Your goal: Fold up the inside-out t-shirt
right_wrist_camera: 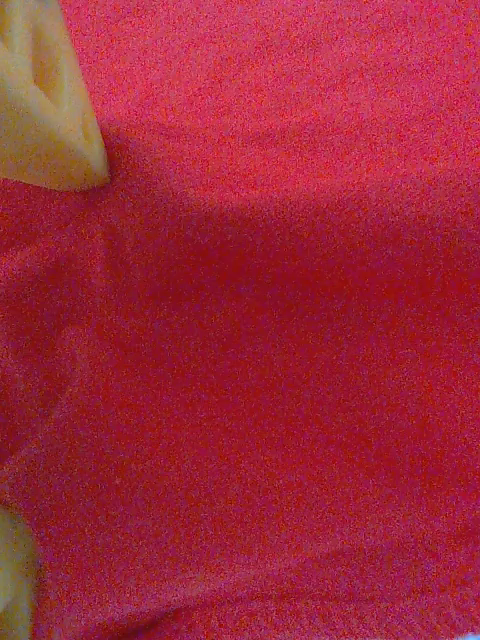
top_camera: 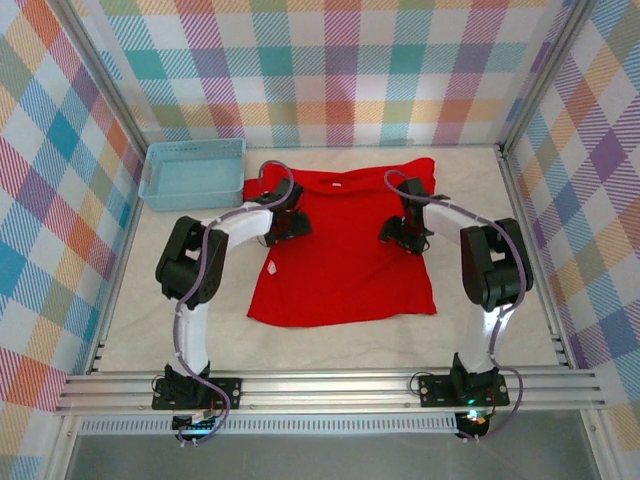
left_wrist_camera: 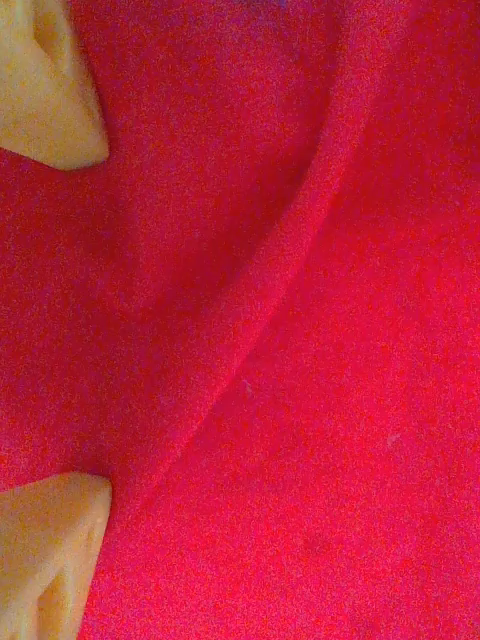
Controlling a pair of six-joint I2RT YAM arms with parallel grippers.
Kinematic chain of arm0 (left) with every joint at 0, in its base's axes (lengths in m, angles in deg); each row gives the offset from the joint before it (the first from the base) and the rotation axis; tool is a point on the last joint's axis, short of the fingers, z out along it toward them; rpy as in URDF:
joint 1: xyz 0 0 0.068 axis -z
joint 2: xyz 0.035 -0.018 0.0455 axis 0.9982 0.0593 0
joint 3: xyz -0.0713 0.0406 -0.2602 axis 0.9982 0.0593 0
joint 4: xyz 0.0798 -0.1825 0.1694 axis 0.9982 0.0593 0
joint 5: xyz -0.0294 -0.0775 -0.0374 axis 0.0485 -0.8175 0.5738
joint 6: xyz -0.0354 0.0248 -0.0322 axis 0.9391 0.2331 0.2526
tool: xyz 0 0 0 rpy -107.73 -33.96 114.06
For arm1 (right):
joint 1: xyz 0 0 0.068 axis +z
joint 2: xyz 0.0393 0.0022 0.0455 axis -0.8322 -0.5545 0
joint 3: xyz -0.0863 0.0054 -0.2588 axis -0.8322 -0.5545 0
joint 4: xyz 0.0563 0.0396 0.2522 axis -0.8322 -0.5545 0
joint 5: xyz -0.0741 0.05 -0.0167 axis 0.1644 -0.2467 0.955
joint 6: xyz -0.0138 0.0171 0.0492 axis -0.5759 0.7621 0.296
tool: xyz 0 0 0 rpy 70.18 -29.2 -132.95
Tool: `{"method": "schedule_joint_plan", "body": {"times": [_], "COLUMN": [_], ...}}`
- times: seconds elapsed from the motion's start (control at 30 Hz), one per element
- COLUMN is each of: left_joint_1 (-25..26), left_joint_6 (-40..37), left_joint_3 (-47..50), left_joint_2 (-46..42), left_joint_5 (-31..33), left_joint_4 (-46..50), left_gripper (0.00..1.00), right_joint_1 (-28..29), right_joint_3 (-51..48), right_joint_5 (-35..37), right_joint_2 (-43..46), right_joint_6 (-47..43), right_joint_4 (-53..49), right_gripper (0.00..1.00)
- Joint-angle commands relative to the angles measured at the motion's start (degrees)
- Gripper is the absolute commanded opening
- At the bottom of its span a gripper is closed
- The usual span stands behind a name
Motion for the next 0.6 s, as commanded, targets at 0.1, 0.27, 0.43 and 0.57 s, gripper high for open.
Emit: {"method": "schedule_joint_plan", "body": {"times": [0.1, 0.27, 0.43, 0.57], "left_joint_1": [-0.5, 4.5, 10.5, 14.6], "left_joint_6": [-1.7, -3.6, -1.4, 1.7], "left_joint_3": [-4.9, 2.3, 19.2, 30.8], "left_joint_2": [-1.3, -15.8, -29.7, -35.6], "left_joint_5": [0.0, 6.1, 7.7, 6.7], "left_joint_4": [10.1, 14.2, 10.3, 6.2], "left_gripper": [0.82, 0.86, 0.89, 0.88], "right_joint_1": [-0.6, 3.6, 12.6, 18.5], "right_joint_3": [1.1, -7.6, -18.2, -25.6], "right_joint_5": [6.4, 9.1, 10.8, 11.3], "right_joint_2": [3.0, 18.4, 29.2, 34.8], "right_joint_6": [-3.5, -6.3, -3.1, 2.5], "right_joint_4": [-4.8, -8.3, -12.0, -13.8], "right_gripper": [0.73, 0.74, 0.74, 0.74]}}
